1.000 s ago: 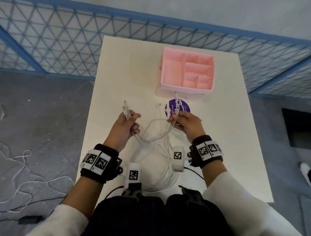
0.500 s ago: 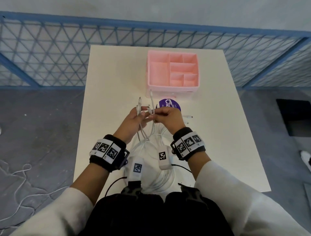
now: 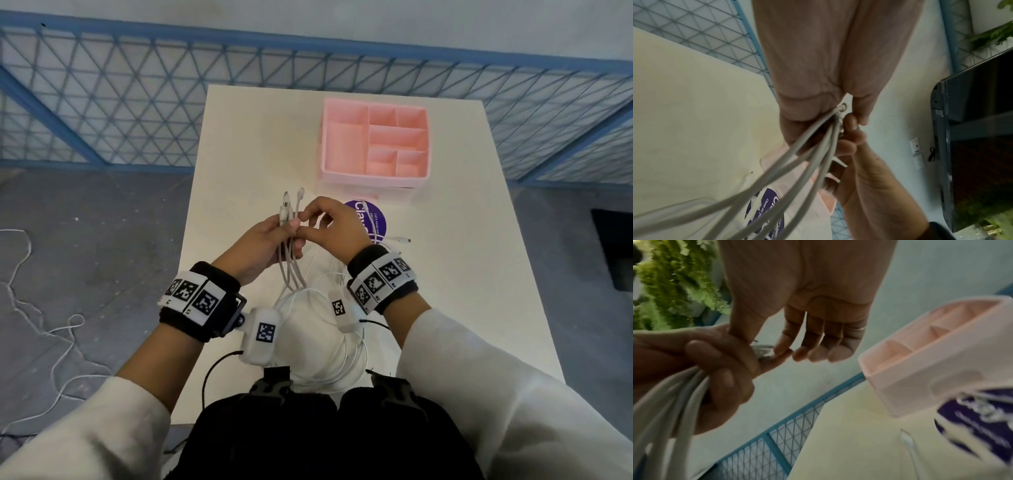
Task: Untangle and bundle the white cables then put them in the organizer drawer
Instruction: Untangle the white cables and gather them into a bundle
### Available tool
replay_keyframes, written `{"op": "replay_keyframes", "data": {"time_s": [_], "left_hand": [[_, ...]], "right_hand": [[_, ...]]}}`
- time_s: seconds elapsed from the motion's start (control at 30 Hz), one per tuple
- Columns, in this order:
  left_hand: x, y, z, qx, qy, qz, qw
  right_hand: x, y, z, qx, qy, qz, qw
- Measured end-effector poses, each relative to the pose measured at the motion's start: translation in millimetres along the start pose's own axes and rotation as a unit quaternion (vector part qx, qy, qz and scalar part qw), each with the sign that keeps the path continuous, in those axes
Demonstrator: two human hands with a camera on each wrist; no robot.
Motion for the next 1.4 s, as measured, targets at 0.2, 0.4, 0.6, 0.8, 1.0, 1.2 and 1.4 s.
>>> {"op": "replay_keyframes", "data": {"time_s": [0.2, 0.4, 0.6, 0.8, 1.0, 1.2, 1.4], "left_hand": [[-8, 37, -3, -0.053, -0.018, 0.111, 0.992], [-17, 71, -13, -0.137, -0.04, 0.143, 0.979], [-11, 68, -15, -0.205, -0.029, 0.132, 0.969], [5, 35, -1, -0.229, -0.024, 0.097, 0.968], [15, -23, 18, -0.072, -0.04, 0.068, 0.994], [6, -71, 48, 0.114, -0.101, 0.07, 0.986], [-12, -100, 77, 0.083, -0.142, 0.026, 0.986]], "right_hand": [[-6, -25, 101, 0.055, -0.213, 0.056, 0.974], [-18, -77, 159, 0.315, -0.447, 0.007, 0.837], [5, -49, 115, 0.394, -0.359, 0.041, 0.845], [-12, -5, 46, 0.285, -0.187, -0.06, 0.938], [-35, 16, 20, 0.313, -0.187, -0.097, 0.926], [-44, 39, -4, 0.313, -0.123, -0.066, 0.939], [-54, 58, -14, 0.336, -0.095, -0.055, 0.935]]}}
Point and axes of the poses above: each hand's wrist, its own x-axis towards the middle knuckle, its own y-axis out of the back of the hand, z = x × y, the point moved 10 cm from there along x, towards the middle knuckle, and after that the axes turned 5 degrees about z, right-handed, at the moved point
